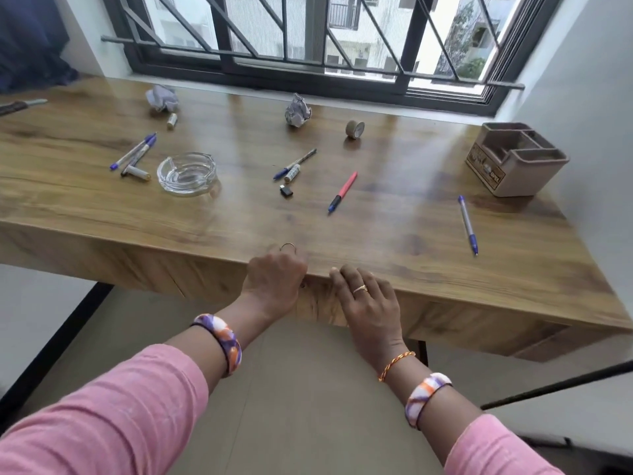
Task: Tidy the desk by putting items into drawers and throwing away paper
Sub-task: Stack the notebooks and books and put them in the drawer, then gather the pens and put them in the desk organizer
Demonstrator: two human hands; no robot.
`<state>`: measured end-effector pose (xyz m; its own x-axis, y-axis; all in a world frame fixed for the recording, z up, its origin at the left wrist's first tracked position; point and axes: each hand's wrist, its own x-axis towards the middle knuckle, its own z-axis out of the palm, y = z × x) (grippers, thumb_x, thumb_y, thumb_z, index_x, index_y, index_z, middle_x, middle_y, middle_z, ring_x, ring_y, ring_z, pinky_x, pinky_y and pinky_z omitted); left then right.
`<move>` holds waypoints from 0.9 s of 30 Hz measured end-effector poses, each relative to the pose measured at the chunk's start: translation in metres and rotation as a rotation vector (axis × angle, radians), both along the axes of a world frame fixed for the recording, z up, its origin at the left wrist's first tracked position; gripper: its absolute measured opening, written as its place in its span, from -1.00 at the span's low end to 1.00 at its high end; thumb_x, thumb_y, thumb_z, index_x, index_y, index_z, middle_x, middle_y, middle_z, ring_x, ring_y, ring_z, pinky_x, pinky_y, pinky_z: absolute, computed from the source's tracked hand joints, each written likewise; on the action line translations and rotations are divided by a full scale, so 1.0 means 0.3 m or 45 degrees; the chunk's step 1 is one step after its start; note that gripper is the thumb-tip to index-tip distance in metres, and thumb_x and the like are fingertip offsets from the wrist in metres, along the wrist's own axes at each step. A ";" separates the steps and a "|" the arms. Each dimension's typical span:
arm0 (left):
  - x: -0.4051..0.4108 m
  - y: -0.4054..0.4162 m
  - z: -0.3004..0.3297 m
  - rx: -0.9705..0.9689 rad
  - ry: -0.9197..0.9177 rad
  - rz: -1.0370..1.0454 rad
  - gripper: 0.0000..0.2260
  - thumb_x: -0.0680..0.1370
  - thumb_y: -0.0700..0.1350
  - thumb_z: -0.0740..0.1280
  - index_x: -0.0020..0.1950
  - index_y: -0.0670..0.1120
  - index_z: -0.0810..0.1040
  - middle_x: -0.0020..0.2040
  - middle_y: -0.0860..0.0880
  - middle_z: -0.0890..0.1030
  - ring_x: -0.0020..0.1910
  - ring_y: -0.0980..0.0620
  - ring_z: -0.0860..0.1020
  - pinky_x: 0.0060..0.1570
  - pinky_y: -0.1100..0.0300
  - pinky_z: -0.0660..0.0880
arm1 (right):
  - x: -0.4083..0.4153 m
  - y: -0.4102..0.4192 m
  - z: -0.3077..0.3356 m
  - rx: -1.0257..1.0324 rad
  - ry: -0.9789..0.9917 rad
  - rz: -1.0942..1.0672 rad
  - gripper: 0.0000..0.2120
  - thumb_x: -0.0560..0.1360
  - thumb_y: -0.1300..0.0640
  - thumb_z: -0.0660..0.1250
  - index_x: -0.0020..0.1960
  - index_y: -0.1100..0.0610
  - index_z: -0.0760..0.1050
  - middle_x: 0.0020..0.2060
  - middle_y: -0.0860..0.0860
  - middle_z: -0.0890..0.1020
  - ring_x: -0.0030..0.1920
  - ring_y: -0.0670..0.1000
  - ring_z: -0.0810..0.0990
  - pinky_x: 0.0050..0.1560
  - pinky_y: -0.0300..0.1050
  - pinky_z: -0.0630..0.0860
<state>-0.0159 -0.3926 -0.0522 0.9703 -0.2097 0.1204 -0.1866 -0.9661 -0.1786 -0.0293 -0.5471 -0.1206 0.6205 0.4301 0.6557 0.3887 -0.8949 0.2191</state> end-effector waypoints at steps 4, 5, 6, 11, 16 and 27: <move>-0.006 -0.008 0.024 0.021 0.051 0.028 -0.69 0.08 -0.18 0.58 -0.26 -0.13 0.59 -0.33 -0.07 0.60 -0.37 -0.09 0.61 -0.55 0.17 0.49 | 0.008 -0.010 0.012 -0.025 -0.013 0.014 -0.67 0.39 0.28 0.20 0.08 0.12 0.61 -0.07 0.03 0.68 -0.14 0.06 0.64 -0.08 -0.11 0.33; -0.011 -0.017 0.037 0.031 0.124 0.050 -0.75 0.27 -0.18 0.50 -0.10 -0.14 0.58 -0.16 -0.09 0.62 -0.18 -0.10 0.63 -0.39 0.12 0.55 | 0.008 -0.012 0.015 -0.030 0.000 0.015 -0.66 0.38 0.27 0.20 0.08 0.11 0.61 -0.08 0.03 0.67 -0.15 0.05 0.64 -0.09 -0.11 0.33; -0.007 -0.021 0.036 0.066 0.123 0.064 -0.79 0.42 -0.19 0.38 0.04 -0.14 0.54 -0.01 -0.09 0.60 -0.02 -0.11 0.60 -0.24 0.09 0.56 | 0.005 -0.012 0.018 -0.031 0.011 0.016 -0.66 0.38 0.27 0.20 0.08 0.11 0.61 -0.10 0.02 0.67 -0.16 0.05 0.64 -0.10 -0.11 0.33; -0.004 -0.058 0.064 0.251 0.129 0.035 -0.77 0.54 -0.28 0.21 0.18 -0.19 0.49 0.12 -0.12 0.56 0.13 -0.11 0.55 -0.08 0.09 0.55 | 0.000 -0.007 0.055 -0.007 0.121 0.020 -0.66 0.34 0.23 0.19 0.00 0.08 0.64 -0.17 -0.01 0.68 -0.24 0.03 0.63 -0.25 -0.16 0.47; 0.027 -0.137 0.075 0.474 0.375 -0.156 -0.73 0.56 -0.31 0.15 0.19 -0.15 0.52 0.18 -0.11 0.55 0.18 -0.11 0.55 -0.01 0.11 0.53 | 0.010 -0.014 0.086 0.108 0.330 0.111 -0.82 0.34 0.16 0.32 -0.10 0.05 0.62 -0.25 -0.03 0.64 -0.28 0.04 0.60 -0.33 -0.16 0.45; 0.431 -0.187 0.192 -0.185 0.431 0.282 -0.66 0.52 0.11 0.26 0.19 -0.07 0.46 0.20 -0.06 0.51 0.22 -0.08 0.49 0.11 0.04 0.42 | 0.347 -0.309 0.279 -0.099 0.748 -0.242 -0.69 0.17 0.04 0.50 -0.11 0.06 0.57 -0.14 0.06 0.62 -0.16 0.10 0.62 -0.39 -0.13 0.53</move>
